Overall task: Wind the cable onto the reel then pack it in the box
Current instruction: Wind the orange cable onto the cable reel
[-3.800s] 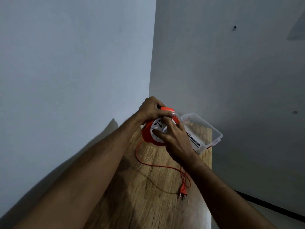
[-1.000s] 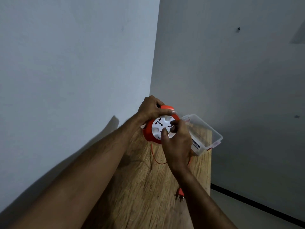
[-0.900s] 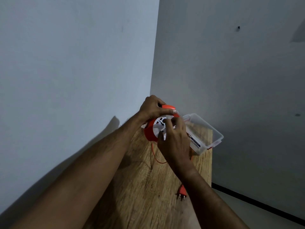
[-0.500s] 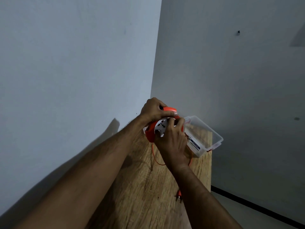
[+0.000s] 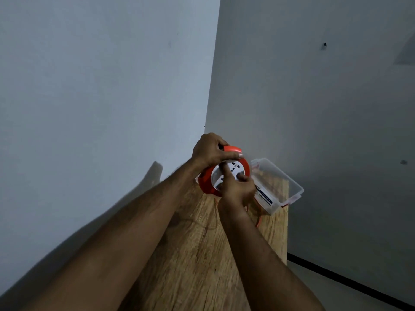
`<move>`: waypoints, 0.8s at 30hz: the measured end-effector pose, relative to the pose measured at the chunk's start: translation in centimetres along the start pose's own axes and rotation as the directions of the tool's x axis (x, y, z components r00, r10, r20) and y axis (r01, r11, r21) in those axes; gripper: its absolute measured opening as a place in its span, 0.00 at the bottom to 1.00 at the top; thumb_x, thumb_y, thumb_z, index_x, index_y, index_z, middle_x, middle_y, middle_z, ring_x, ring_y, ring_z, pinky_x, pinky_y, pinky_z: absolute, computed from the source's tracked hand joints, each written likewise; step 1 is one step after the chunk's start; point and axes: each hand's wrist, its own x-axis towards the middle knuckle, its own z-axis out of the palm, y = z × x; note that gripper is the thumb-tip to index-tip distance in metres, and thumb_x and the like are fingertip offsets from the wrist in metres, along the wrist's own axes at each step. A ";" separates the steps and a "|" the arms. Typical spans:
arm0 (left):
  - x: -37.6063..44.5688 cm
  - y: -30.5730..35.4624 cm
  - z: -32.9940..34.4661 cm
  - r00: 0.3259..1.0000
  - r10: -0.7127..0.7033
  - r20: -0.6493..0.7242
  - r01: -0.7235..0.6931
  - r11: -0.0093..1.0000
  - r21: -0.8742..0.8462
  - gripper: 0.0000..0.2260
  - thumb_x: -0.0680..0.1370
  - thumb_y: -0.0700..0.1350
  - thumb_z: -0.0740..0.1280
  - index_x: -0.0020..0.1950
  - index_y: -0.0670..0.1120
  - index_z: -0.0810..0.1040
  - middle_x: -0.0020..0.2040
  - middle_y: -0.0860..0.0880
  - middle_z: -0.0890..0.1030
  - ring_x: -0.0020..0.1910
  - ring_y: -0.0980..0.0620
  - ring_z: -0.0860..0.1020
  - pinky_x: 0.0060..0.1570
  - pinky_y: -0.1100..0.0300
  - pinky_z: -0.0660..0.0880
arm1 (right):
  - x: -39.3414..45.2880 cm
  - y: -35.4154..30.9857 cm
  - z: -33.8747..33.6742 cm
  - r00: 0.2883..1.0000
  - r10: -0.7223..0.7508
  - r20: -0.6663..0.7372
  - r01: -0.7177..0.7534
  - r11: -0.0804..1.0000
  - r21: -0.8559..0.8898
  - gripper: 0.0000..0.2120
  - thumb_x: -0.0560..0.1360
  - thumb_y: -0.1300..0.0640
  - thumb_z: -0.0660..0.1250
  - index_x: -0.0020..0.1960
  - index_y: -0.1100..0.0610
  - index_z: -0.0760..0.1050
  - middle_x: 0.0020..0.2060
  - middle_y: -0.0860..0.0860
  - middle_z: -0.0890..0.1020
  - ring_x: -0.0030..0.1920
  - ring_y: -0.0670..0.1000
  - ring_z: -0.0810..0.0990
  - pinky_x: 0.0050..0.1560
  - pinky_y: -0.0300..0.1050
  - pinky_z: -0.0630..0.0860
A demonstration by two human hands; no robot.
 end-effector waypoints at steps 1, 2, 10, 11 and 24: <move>-0.1 -0.1 0.2 1.000 0.014 -0.002 -0.014 1.000 0.014 0.21 0.68 0.62 0.78 0.49 0.46 0.88 0.40 0.52 0.84 0.37 0.57 0.81 0.38 0.65 0.74 | 0.0 -0.5 0.3 0.984 0.159 0.078 -0.167 0.979 0.115 0.24 0.70 0.46 0.79 0.58 0.54 0.74 0.52 0.51 0.78 0.52 0.52 0.79 0.54 0.52 0.82; -0.1 -0.1 0.4 1.000 0.026 -0.003 -0.026 0.999 0.027 0.22 0.68 0.62 0.78 0.49 0.46 0.88 0.42 0.52 0.85 0.38 0.57 0.81 0.39 0.64 0.74 | 0.1 -1.0 0.6 0.936 0.265 0.230 -0.318 0.919 0.234 0.23 0.75 0.46 0.75 0.62 0.57 0.73 0.52 0.53 0.78 0.49 0.52 0.79 0.51 0.50 0.81; 0.1 -0.3 -0.3 1.000 -0.013 -0.018 0.011 0.997 -0.071 0.20 0.68 0.61 0.79 0.49 0.46 0.88 0.42 0.51 0.87 0.38 0.57 0.83 0.42 0.61 0.80 | -1.3 -4.4 -0.7 0.802 0.438 0.406 -0.597 0.599 0.534 0.27 0.77 0.56 0.75 0.71 0.62 0.69 0.55 0.64 0.81 0.54 0.58 0.86 0.53 0.49 0.85; 0.2 -0.3 -0.4 1.000 -0.024 -0.018 0.023 0.996 -0.090 0.20 0.68 0.60 0.79 0.49 0.46 0.89 0.42 0.51 0.87 0.38 0.57 0.84 0.41 0.61 0.80 | -1.6 -4.4 -1.2 0.824 0.412 0.389 -0.564 0.661 0.495 0.25 0.77 0.57 0.74 0.70 0.61 0.70 0.56 0.63 0.81 0.49 0.57 0.87 0.55 0.51 0.84; 0.2 0.5 -0.9 0.998 -0.042 0.037 0.046 0.991 -0.122 0.21 0.66 0.61 0.80 0.50 0.47 0.88 0.45 0.50 0.88 0.41 0.55 0.85 0.48 0.52 0.85 | 3.6 -0.5 -5.7 0.069 -0.587 0.806 0.875 -0.352 -0.332 0.30 0.69 0.67 0.75 0.69 0.52 0.74 0.68 0.61 0.71 0.67 0.62 0.74 0.64 0.65 0.75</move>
